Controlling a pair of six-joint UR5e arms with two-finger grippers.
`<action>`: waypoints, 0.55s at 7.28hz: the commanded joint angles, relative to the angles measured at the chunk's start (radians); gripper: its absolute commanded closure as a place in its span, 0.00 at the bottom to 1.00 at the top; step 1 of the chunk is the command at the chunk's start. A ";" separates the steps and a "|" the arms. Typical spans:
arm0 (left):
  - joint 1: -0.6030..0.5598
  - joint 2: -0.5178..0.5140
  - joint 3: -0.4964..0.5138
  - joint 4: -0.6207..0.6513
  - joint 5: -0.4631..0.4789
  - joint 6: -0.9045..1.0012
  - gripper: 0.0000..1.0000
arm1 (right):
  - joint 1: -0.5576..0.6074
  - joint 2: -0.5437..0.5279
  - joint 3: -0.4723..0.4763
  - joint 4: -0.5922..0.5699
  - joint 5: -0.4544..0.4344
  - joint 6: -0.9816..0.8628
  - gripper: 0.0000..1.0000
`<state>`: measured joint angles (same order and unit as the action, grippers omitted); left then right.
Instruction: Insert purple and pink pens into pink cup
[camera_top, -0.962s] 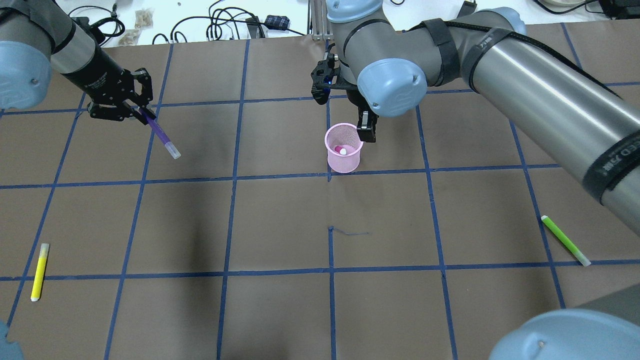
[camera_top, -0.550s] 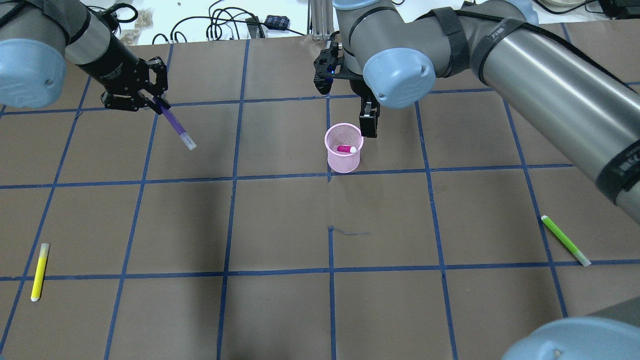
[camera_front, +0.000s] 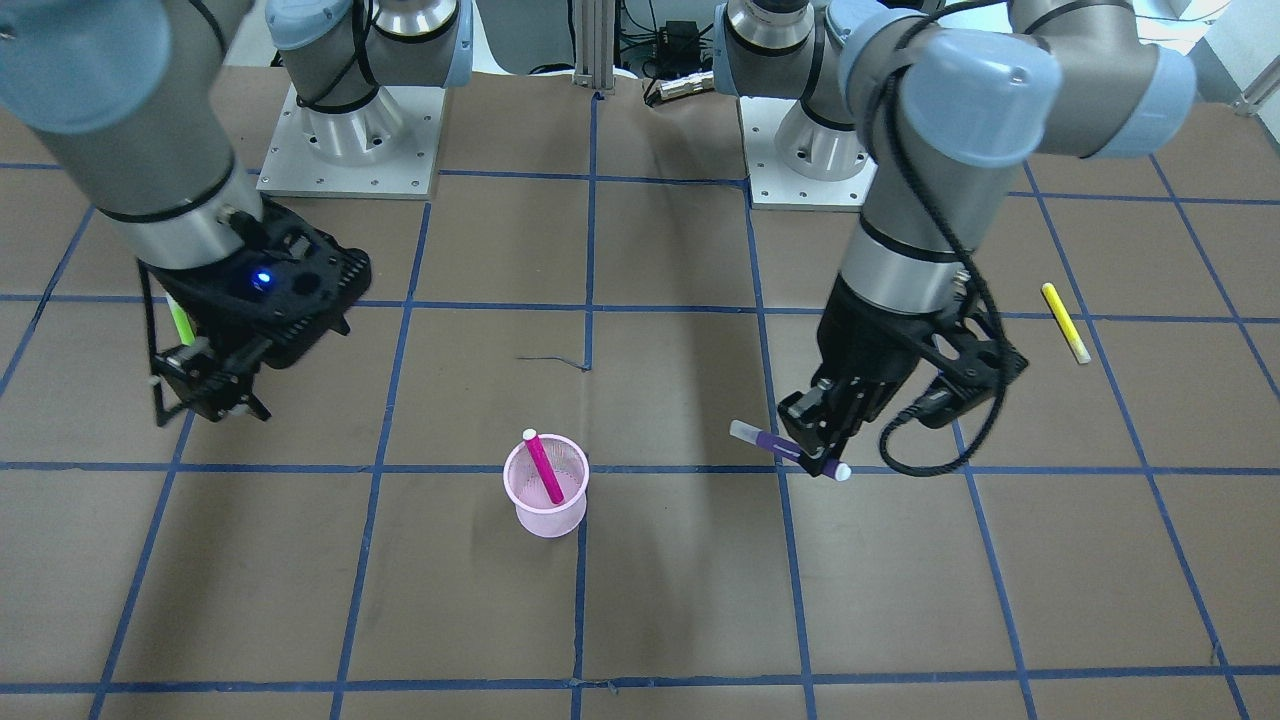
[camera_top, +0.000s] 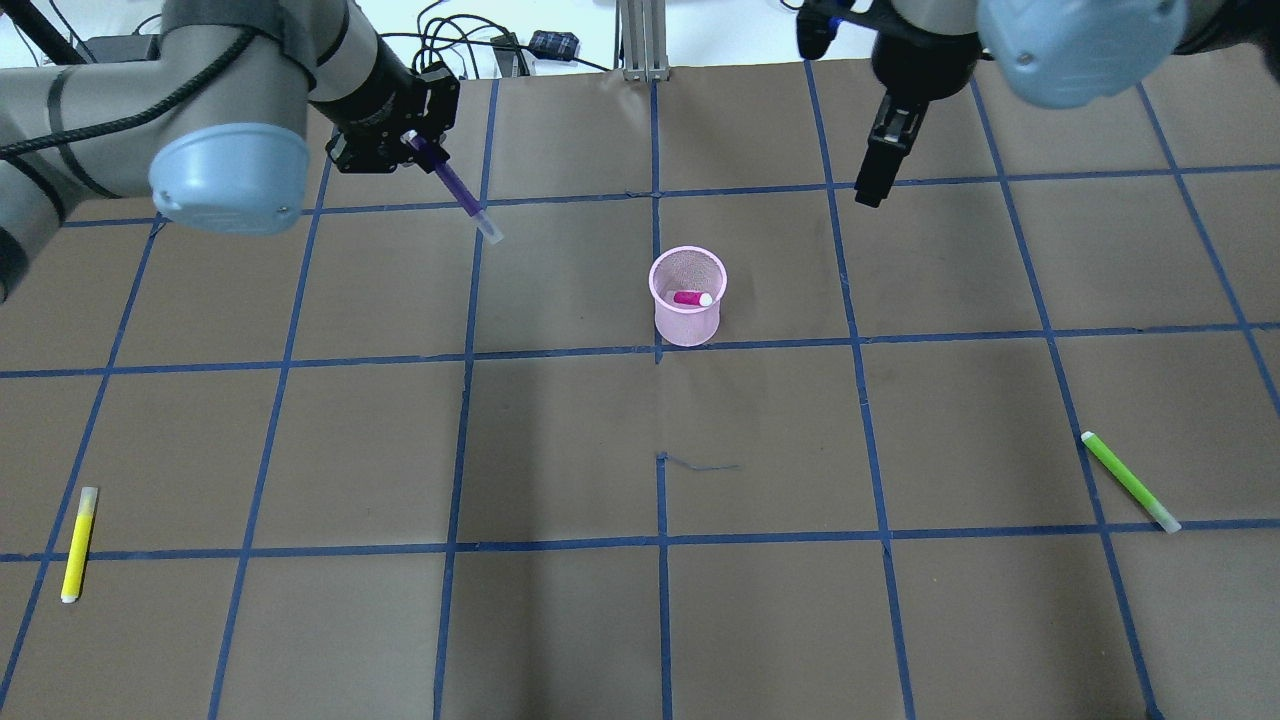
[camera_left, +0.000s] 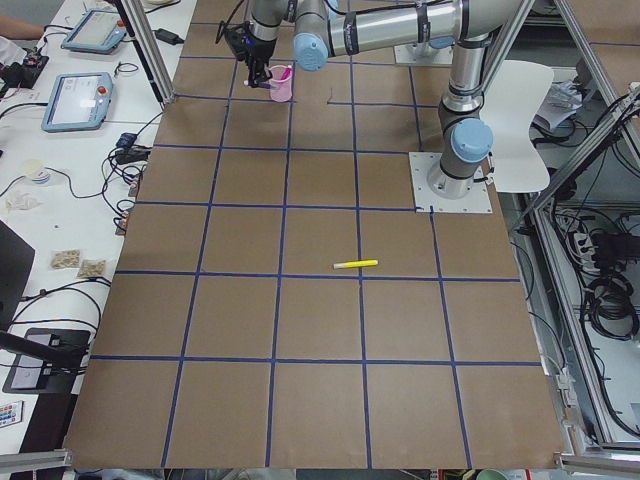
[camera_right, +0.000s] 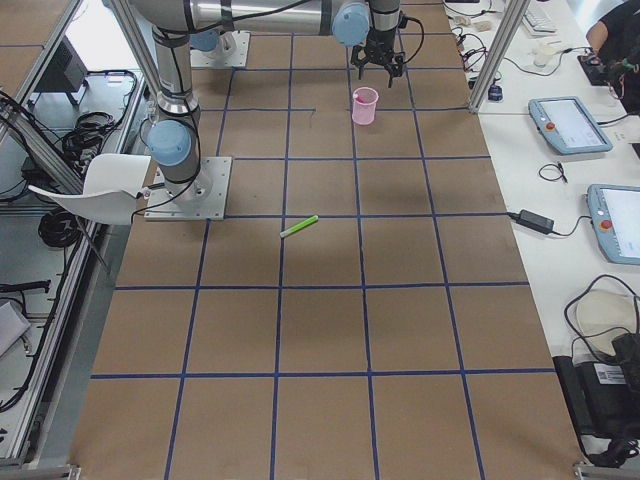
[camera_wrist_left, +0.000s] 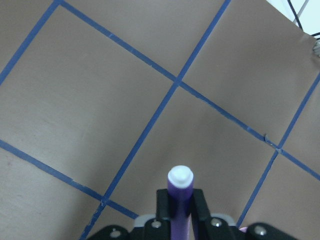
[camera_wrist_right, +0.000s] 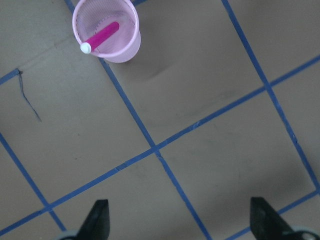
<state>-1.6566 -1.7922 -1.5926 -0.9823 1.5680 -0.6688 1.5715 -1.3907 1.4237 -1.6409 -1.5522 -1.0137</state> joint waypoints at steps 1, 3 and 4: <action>-0.148 -0.019 -0.003 0.103 0.140 -0.131 1.00 | -0.050 -0.133 0.011 0.111 0.017 0.315 0.00; -0.234 -0.061 -0.032 0.245 0.218 -0.173 1.00 | -0.042 -0.163 0.078 0.096 0.006 0.643 0.00; -0.273 -0.084 -0.058 0.343 0.237 -0.167 1.00 | -0.012 -0.171 0.089 0.089 -0.017 0.664 0.00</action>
<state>-1.8774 -1.8484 -1.6227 -0.7446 1.7639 -0.8311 1.5339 -1.5481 1.4859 -1.5434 -1.5465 -0.4410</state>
